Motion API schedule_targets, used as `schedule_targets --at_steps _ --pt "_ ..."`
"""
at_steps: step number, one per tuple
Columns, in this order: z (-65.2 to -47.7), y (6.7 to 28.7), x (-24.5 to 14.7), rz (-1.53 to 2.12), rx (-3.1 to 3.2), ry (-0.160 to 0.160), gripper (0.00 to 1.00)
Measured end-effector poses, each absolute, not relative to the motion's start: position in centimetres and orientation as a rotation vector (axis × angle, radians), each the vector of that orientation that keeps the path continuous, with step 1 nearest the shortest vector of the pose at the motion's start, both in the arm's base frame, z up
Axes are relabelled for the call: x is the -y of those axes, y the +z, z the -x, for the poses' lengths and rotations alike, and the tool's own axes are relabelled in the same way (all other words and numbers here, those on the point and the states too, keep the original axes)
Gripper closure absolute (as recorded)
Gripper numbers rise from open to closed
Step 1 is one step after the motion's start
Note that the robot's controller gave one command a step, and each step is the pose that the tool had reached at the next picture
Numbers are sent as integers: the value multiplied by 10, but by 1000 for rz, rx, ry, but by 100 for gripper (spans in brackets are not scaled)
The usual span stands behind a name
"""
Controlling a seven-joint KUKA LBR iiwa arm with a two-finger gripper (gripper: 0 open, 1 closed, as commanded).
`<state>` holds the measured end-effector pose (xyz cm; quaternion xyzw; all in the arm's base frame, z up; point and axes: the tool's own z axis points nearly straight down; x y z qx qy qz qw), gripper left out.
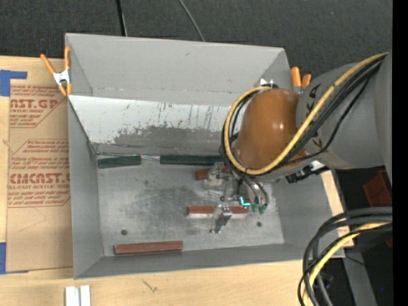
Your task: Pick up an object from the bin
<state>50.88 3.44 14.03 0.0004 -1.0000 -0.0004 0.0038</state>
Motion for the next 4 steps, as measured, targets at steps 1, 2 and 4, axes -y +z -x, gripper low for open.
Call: schedule_targets --at_steps 1,2,4 --pt "-511 144 -34 -1 3141 -2 0" --pt "-502 74 -26 102 3141 -4 100" --pt "-501 230 1 86 3144 0 100"
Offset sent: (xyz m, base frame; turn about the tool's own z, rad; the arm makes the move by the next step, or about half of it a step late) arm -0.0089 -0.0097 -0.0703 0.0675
